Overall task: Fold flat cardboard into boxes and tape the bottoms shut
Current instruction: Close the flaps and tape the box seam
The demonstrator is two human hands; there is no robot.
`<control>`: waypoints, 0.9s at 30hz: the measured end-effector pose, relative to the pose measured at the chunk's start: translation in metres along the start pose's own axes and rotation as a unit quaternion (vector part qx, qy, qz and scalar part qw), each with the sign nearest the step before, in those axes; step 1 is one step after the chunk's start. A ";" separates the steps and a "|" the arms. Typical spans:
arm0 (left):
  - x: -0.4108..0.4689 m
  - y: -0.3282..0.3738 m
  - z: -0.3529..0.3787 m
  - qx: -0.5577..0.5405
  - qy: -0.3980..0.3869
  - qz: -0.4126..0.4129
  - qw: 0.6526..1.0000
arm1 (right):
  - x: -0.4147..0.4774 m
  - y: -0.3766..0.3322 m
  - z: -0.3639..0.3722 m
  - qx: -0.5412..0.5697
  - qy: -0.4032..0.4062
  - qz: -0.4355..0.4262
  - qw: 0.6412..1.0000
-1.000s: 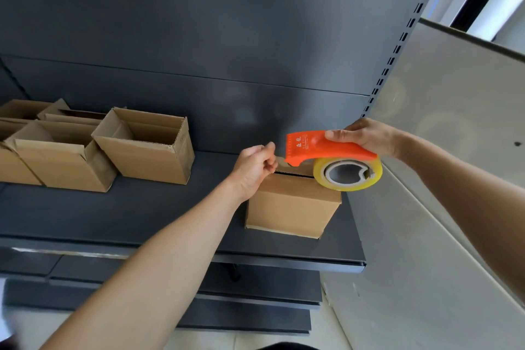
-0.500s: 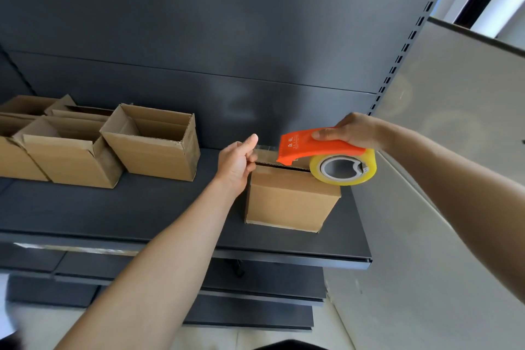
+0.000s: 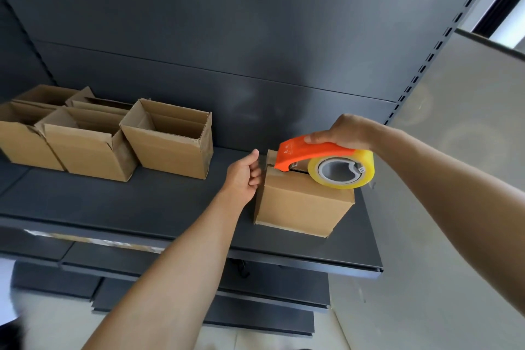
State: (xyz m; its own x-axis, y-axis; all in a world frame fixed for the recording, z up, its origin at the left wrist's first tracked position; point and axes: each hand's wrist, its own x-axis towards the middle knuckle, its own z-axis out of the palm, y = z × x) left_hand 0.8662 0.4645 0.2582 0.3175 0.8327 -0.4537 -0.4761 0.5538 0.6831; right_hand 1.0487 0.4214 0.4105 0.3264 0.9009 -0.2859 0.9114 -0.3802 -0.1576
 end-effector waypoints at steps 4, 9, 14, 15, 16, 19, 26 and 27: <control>0.004 -0.006 -0.007 -0.015 0.010 -0.020 1.000 | 0.001 -0.008 0.001 -0.002 -0.006 0.002 1.000; 0.009 -0.002 -0.009 0.025 0.017 -0.031 0.999 | 0.003 -0.011 0.002 -0.006 -0.001 0.012 1.000; 0.014 0.003 -0.014 0.169 0.008 -0.039 0.985 | 0.004 -0.012 0.004 0.002 0.002 0.015 1.000; 0.015 0.004 -0.013 0.200 0.009 -0.041 0.979 | 0.004 -0.012 0.004 0.003 0.004 0.015 1.000; 0.016 0.005 -0.012 0.222 0.010 -0.045 0.974 | 0.004 -0.012 0.005 0.005 0.005 0.015 1.000; 0.017 0.006 -0.009 0.252 0.014 -0.071 0.965 | 0.005 -0.012 0.006 0.013 0.003 0.015 1.000; 0.016 0.004 -0.010 0.236 0.008 -0.122 0.964 | 0.000 -0.013 0.005 0.023 0.005 0.012 1.000; 0.016 0.003 -0.010 0.232 0.008 -0.125 0.965 | -0.001 -0.013 0.005 0.025 0.006 0.013 1.000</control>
State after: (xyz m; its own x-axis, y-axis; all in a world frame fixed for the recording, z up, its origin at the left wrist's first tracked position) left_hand 0.8617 0.4796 0.2478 0.3607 0.6746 -0.6440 0.0340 0.6805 0.7319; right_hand 1.0354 0.4247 0.4079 0.3528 0.8931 -0.2790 0.8893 -0.4128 -0.1969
